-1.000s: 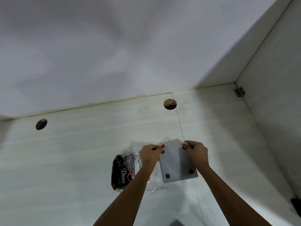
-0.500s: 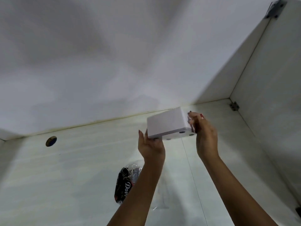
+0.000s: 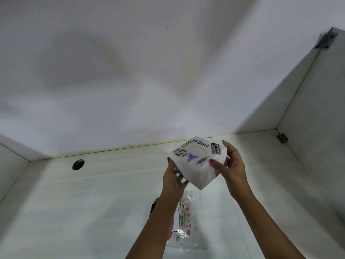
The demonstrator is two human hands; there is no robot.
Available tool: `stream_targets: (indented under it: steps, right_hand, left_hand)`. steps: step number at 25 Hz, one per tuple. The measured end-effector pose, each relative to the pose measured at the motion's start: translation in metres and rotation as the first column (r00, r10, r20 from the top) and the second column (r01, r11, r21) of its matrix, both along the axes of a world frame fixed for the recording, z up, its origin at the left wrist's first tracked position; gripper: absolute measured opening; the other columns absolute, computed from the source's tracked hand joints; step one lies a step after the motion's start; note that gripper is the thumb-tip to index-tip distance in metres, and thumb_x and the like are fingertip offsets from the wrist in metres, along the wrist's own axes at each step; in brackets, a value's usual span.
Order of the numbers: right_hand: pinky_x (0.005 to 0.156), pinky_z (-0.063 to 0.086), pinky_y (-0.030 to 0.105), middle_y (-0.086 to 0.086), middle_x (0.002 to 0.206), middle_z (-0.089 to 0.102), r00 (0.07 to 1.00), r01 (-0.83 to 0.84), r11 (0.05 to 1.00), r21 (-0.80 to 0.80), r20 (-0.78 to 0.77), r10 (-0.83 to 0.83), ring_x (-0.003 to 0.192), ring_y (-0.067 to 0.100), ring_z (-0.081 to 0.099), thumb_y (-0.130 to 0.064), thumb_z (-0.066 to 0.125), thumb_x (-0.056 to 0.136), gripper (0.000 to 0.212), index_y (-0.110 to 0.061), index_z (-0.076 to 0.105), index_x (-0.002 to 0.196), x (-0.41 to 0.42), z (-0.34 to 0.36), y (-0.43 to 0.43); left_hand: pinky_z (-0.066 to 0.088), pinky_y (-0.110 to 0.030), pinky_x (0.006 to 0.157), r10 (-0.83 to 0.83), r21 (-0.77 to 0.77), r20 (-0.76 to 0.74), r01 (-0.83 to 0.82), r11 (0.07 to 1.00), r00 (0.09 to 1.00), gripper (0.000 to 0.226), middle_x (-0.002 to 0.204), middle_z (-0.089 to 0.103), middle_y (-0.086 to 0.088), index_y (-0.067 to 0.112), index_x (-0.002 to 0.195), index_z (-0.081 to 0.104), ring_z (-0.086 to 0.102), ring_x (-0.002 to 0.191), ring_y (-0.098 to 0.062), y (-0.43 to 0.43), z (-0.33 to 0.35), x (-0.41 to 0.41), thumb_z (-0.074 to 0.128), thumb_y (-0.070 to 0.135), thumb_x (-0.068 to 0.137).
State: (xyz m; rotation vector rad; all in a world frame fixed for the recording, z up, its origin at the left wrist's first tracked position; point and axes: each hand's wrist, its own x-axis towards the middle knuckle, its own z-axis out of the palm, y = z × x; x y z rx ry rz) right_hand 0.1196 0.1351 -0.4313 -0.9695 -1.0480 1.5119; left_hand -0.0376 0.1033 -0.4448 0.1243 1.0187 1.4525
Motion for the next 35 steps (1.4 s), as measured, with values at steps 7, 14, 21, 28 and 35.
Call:
stream_targets:
  steps: [7, 14, 21, 28, 35]
  right_hand:
    - [0.084, 0.054, 0.049, 0.005, 0.117, 0.06, 0.984, -0.055, 0.994, 0.097, 0.172, 0.038, 0.111, 0.029, 0.055, -0.023, 0.075, 0.065, 0.034, -0.044, 0.064, 0.09, -0.038, -0.009, -0.004]
    - [0.08, 0.052, 0.04, 0.012, 0.12, 0.056, 0.939, -0.185, 0.84, -0.509, 0.16, 0.304, 0.099, 0.026, 0.06, -0.026, 0.067, 0.079, 0.067, -0.02, 0.029, 0.134, -0.098, -0.044, 0.037]
    - [0.086, 0.052, 0.045, 0.007, 0.113, 0.064, 0.903, -0.053, 0.866, -0.497, 0.346, 0.254, 0.099, 0.026, 0.06, -0.023, 0.063, 0.081, 0.027, -0.025, 0.056, 0.107, -0.14, -0.099, 0.109]
    - [0.09, 0.041, 0.038, 0.01, 0.111, 0.066, 0.624, -0.051, 0.982, -0.184, 0.762, 0.175, 0.104, 0.026, 0.056, -0.042, 0.048, 0.085, 0.039, -0.02, 0.055, 0.116, -0.162, -0.138, 0.134]
    - [0.068, 0.045, 0.032, 0.02, 0.096, 0.067, 0.619, -0.097, 0.963, -0.25, 0.743, 0.255, 0.089, 0.033, 0.06, -0.049, 0.055, 0.078, 0.047, -0.007, 0.059, 0.1, -0.167, -0.149, 0.153]
  left_hand:
    - [0.054, -0.045, 0.085, -0.236, 0.18, 0.185, 0.203, 0.962, 0.954, 0.083, 0.114, 0.067, -0.017, 0.013, 0.127, 0.053, 0.063, 0.102, -0.032, -0.013, -0.015, -0.033, 0.077, 0.05, 0.057]
    - [0.05, -0.055, 0.087, 0.017, -0.005, 0.135, -0.016, 1.0, 0.991, 0.032, 0.092, 0.071, -0.013, 0.012, 0.112, 0.059, 0.064, 0.094, -0.032, 0.023, -0.057, -0.057, 0.06, 0.013, 0.081]
    - [0.039, -0.042, 0.101, -0.165, -0.364, -0.394, 0.011, 0.931, 0.904, 0.084, 0.139, 0.043, -0.016, 0.009, 0.141, 0.021, 0.046, 0.124, -0.032, 0.085, -0.1, -0.114, 0.072, 0.019, 0.076]
    - [0.046, -0.003, 0.073, -0.364, -0.285, -0.861, 0.257, 0.924, 0.355, 0.073, 0.119, 0.062, 0.002, 0.016, 0.125, 0.046, 0.057, 0.101, -0.007, 0.099, -0.133, -0.148, 0.083, 0.022, 0.062]
    - [0.048, -0.013, 0.078, -0.314, -0.278, -0.922, 0.179, 0.944, 0.228, 0.058, 0.12, 0.064, -0.011, 0.011, 0.129, 0.047, 0.061, 0.1, -0.022, 0.116, -0.135, -0.158, 0.065, -0.001, 0.076]
